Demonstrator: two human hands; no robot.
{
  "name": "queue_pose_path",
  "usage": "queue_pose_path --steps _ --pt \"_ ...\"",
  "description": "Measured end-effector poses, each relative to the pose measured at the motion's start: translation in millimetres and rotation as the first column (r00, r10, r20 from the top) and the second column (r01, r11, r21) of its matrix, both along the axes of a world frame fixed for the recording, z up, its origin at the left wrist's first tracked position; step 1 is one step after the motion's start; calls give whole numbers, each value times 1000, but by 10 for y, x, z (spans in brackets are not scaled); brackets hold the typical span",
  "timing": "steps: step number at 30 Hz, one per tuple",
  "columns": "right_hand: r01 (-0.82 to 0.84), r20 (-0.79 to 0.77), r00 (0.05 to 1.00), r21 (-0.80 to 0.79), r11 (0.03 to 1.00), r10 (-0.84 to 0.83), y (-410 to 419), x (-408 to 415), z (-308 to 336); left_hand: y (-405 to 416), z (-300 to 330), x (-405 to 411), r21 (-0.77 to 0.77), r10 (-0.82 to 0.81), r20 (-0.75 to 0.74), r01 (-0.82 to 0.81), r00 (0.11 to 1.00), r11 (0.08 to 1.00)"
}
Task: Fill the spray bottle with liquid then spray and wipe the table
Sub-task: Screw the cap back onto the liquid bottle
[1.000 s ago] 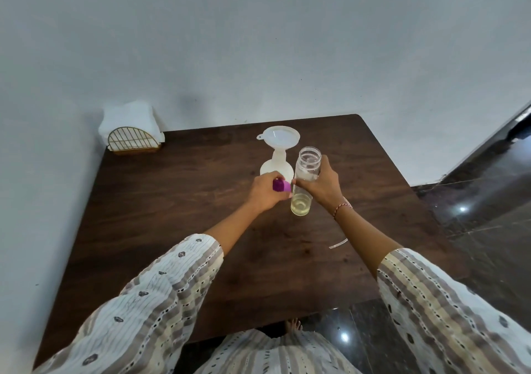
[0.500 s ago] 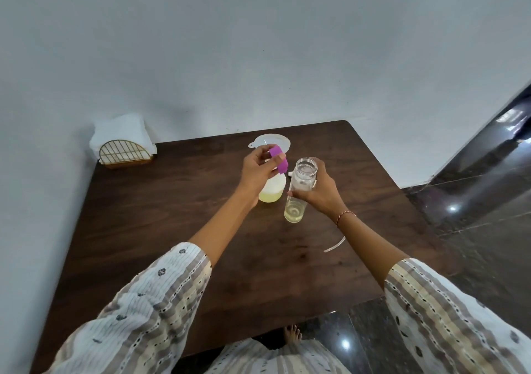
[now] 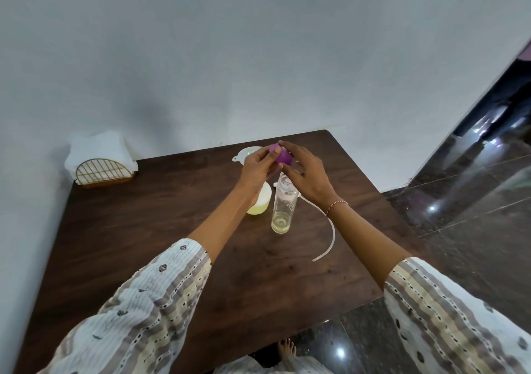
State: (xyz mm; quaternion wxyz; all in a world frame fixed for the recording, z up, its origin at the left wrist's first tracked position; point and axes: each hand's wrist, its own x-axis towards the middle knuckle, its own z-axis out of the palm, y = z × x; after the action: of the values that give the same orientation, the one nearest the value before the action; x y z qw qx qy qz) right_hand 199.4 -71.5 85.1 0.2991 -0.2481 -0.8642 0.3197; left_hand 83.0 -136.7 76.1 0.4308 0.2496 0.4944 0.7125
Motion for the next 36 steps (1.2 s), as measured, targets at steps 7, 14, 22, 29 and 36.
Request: queue_pose_path --steps 7,14,22,29,36 --pt "-70 151 986 -51 996 77 217 3 148 -54 38 -15 -134 -220 -209 195 953 972" --pt "-171 544 817 -88 981 191 356 79 311 -115 -177 31 -423 -566 -403 402 719 812" --pt "-248 670 738 156 956 82 245 43 348 -6 -410 60 -413 -405 -540 188 737 891" --pt "-257 709 704 210 943 34 234 44 376 47 -414 39 -409 -420 -575 198 702 891" --pt "4 656 702 385 923 -277 153 -21 298 65 -438 3 -437 -453 -556 219 697 873"
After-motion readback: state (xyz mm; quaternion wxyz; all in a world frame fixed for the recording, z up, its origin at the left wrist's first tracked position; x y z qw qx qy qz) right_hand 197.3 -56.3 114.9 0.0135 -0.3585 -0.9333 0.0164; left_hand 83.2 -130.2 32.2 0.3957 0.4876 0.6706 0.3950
